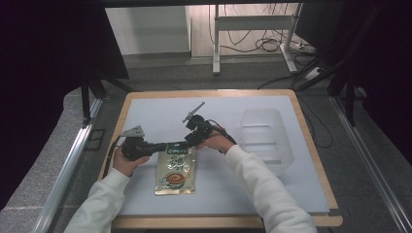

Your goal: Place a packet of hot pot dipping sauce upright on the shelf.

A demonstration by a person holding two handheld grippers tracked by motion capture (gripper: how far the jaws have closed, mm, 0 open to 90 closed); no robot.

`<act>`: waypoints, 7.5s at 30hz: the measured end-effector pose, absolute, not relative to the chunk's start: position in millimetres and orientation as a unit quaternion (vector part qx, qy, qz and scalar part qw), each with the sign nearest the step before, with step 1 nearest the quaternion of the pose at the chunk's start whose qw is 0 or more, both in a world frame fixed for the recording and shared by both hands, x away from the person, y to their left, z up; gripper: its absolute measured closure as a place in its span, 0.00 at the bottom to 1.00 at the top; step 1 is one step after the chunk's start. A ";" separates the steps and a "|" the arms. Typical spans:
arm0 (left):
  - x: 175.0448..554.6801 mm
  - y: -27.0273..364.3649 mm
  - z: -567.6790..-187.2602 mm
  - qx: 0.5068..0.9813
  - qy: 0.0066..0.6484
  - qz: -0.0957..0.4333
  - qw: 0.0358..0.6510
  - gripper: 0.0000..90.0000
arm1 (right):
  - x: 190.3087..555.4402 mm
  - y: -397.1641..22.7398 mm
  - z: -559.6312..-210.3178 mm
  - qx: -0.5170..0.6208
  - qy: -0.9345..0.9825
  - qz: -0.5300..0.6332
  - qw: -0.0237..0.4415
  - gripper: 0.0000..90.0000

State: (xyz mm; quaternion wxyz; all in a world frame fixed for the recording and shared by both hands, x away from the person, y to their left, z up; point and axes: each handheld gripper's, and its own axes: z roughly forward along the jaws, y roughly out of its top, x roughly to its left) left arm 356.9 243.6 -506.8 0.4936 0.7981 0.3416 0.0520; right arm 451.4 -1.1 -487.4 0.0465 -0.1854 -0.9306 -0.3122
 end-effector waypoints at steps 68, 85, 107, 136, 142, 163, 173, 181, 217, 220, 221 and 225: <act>326.9 285.5 -521.7 0.756 0.416 0.102 0.495 0.38 | 408.4 -22.2 -400.0 -0.097 -0.938 -0.329 0.047 0.99; 322.6 270.5 -520.6 0.770 0.401 0.101 0.486 0.38 | 401.0 -35.2 -361.9 -0.080 -0.936 -0.342 0.010 0.99; 303.0 243.9 -520.1 0.805 0.367 0.110 0.454 0.37 | 398.7 -66.1 -336.7 -0.076 -0.932 -0.355 -0.016 0.99; 307.1 242.6 -522.7 0.803 0.369 0.099 0.458 0.38 | 404.4 -110.3 -316.2 -0.111 -0.926 -0.357 -0.050 0.99; 308.3 242.2 -523.4 0.802 0.371 0.095 0.459 0.38 | 406.7 -120.0 -312.8 -0.118 -0.925 -0.357 -0.057 0.99; 309.7 240.9 -523.6 0.804 0.370 0.094 0.457 0.38 | 410.1 -163.7 -293.0 -0.147 -0.922 -0.349 -0.084 0.99; 310.8 239.4 -524.0 0.803 0.373 0.096 0.455 0.37 | 413.7 -197.5 -293.4 -0.168 -0.917 -0.349 -0.094 0.99; 311.3 238.8 -524.4 0.803 0.374 0.096 0.454 0.37 | 417.9 -217.5 -294.4 -0.183 -0.915 -0.347 -0.098 0.99; 313.1 238.5 -524.9 0.805 0.372 0.096 0.451 0.37 | 435.0 -265.0 -324.2 -0.214 -0.918 -0.321 -0.099 0.99; 313.2 238.6 -525.0 0.805 0.374 0.095 0.451 0.37 | 439.3 -265.2 -334.9 -0.216 -0.919 -0.316 -0.092 0.99; 313.2 238.6 -525.0 0.805 0.374 0.095 0.451 0.37 | 439.3 -265.2 -334.9 -0.216 -0.919 -0.316 -0.092 0.99; 313.3 238.6 -525.1 0.805 0.374 0.095 0.451 0.37 | 443.8 -265.0 -345.1 -0.220 -0.920 -0.311 -0.085 0.99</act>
